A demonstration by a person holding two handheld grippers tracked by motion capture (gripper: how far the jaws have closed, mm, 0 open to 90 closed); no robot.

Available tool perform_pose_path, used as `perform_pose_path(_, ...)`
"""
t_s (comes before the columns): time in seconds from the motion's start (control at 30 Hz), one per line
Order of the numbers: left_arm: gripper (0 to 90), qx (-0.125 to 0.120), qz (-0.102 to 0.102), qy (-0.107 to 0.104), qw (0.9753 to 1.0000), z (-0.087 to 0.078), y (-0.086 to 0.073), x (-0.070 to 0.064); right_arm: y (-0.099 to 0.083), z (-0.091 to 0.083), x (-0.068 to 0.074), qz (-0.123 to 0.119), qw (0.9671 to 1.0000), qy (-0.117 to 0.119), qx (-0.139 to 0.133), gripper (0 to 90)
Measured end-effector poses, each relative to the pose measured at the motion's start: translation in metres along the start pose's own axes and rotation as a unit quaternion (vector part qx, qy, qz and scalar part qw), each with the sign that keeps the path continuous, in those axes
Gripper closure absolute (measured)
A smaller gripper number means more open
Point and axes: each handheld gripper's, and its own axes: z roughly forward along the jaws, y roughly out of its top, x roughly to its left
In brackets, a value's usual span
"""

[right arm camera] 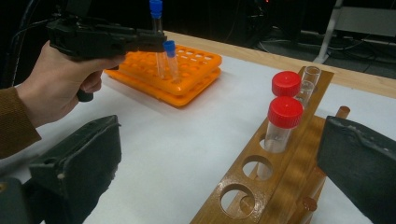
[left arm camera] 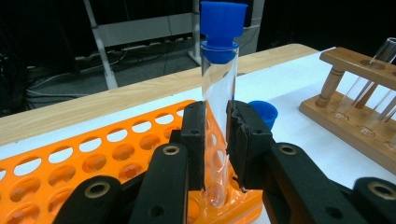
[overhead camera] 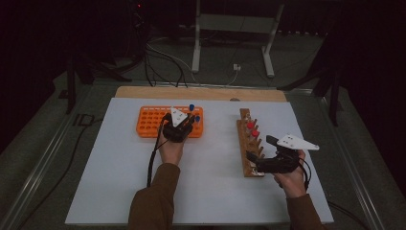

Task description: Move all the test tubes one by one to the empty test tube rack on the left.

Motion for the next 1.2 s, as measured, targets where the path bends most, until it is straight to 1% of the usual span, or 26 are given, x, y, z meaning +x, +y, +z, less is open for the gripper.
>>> perform_pose_path(0.13, 77.1, -0.002, -0.007, 0.004, 1.0000, 0.002, -0.001, 0.002, 0.000, 0.000, -0.001, 0.002, 1.0000, 0.000, 0.000, 0.3)
perform_pose_path(0.17, 77.1, -0.001, -0.011, 0.002, 0.9999, 0.003, -0.002, 0.002, 0.000, 0.000, -0.001, 0.002, 1.0000, 0.000, 0.000, 0.3)
perform_pose_path(0.33, 77.1, 0.019, 0.001, 0.000, 0.9998, 0.007, -0.008, 0.000, -0.001, 0.000, -0.001, 0.003, 1.0000, 0.001, 0.000, 0.3)
perform_pose_path(0.4, 77.1, 0.028, 0.001, -0.003, 0.9996, 0.008, -0.011, 0.000, -0.001, -0.001, -0.001, 0.004, 1.0000, 0.002, 0.000, 0.3)
perform_pose_path(0.5, 77.3, 0.045, 0.007, -0.005, 0.9990, 0.010, -0.016, 0.000, 0.000, -0.001, -0.001, 0.002, 1.0000, 0.003, 0.000, 0.3)
perform_pose_path(0.57, 77.4, 0.051, 0.010, -0.007, 0.9986, 0.011, -0.018, 0.000, -0.001, 0.000, -0.001, 0.001, 1.0000, 0.004, 0.001, 0.3)
perform_pose_path(0.67, 77.5, 0.054, 0.008, -0.010, 0.9984, 0.012, -0.018, 0.001, -0.001, 0.000, -0.001, 0.000, 1.0000, 0.005, 0.003, 0.3)
perform_pose_path(0.73, 77.6, 0.060, 0.010, -0.011, 0.9981, 0.012, -0.019, 0.001, -0.001, 0.001, 0.000, -0.002, 1.0000, 0.006, 0.003, 0.3)
perform_pose_path(0.83, 77.6, 0.077, 0.022, -0.011, 0.9967, 0.015, -0.023, -0.001, -0.001, 0.002, 0.000, -0.002, 1.0000, 0.006, 0.004, 0.3)
perform_pose_path(0.87, 77.6, 0.075, 0.020, -0.011, 0.9969, 0.015, -0.024, -0.001, -0.001, 0.002, 0.000, -0.002, 1.0000, 0.007, 0.004, 0.3)
perform_pose_path(0.9, 77.6, 0.074, 0.014, -0.012, 0.9971, 0.015, -0.024, 0.000, -0.002, 0.002, 0.000, -0.003, 1.0000, 0.007, 0.005, 0.3)
perform_pose_path(1.0, 77.4, 0.075, 0.013, -0.013, 0.9970, 0.015, -0.024, 0.000, -0.002, 0.002, 0.000, -0.002, 1.0000, 0.007, 0.005, 0.3)
perform_pose_path(1.1, 75.9, 0.076, 0.006, -0.013, 0.9970, 0.014, -0.023, 0.001, -0.002, 0.002, 0.000, -0.002, 1.0000, 0.006, 0.007, 0.3)
perform_pose_path(1.2, 67.7, 0.075, 0.001, -0.012, 0.9971, 0.012, -0.023, 0.001, -0.003, 0.003, -0.001, -0.001, 1.0000, 0.006, 0.008, 0.3)
